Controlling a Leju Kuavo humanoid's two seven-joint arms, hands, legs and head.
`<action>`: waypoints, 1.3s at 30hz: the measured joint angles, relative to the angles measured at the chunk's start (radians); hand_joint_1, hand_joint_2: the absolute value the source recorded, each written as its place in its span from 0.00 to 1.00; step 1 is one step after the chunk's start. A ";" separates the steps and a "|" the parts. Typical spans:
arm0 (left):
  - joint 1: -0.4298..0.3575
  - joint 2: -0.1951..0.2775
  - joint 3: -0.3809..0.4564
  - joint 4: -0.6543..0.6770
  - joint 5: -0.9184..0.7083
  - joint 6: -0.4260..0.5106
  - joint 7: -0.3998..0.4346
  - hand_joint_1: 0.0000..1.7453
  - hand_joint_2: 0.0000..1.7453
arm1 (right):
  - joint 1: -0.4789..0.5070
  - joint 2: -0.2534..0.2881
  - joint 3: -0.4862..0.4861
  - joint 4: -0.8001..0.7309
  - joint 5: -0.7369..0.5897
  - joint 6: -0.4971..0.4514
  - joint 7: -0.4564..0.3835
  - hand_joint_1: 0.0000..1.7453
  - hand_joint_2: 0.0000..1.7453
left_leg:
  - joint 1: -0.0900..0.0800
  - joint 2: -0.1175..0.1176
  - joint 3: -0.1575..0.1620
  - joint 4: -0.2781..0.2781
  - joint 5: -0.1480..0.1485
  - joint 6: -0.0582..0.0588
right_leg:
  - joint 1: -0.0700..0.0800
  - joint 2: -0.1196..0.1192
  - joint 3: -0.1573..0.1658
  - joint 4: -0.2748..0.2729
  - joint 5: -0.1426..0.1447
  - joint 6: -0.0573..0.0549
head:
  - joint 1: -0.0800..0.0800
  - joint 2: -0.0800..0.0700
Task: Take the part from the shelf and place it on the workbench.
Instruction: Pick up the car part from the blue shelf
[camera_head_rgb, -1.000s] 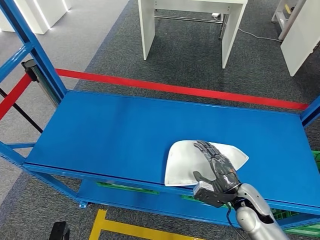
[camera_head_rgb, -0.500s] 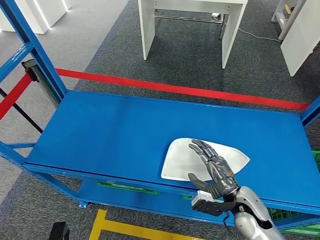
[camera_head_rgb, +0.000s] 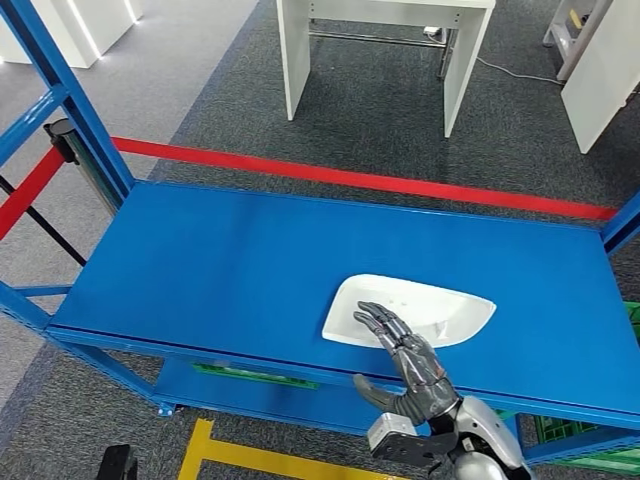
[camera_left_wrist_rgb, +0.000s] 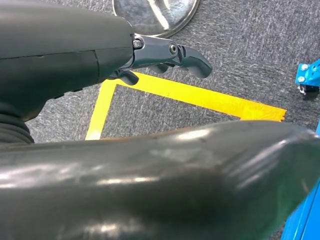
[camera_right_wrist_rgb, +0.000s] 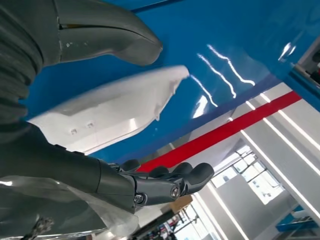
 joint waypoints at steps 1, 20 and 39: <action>0.001 0.000 0.000 0.000 0.001 0.000 0.000 0.00 0.00 | 0.004 0.000 0.000 0.000 0.001 0.002 0.004 0.00 1.00 | 0.000 0.000 0.000 0.000 0.000 0.000 | 0.000 0.000 0.000 0.000 0.000 0.000 | 0.000 0.000; 0.005 0.001 0.000 0.000 0.004 0.000 -0.002 0.00 0.00 | 0.030 0.000 -0.020 0.000 0.144 -0.063 0.088 0.00 1.00 | 0.000 0.000 0.000 0.000 0.000 0.000 | 0.000 0.000 0.000 0.000 0.000 0.000 | 0.000 0.000; 0.003 0.001 0.000 0.000 -0.010 -0.004 -0.002 0.00 0.00 | -0.013 0.000 -0.081 0.076 0.165 -0.044 0.122 0.00 1.00 | 0.000 0.000 0.000 0.000 0.000 0.000 | 0.000 0.000 0.000 0.000 0.000 0.000 | 0.000 0.000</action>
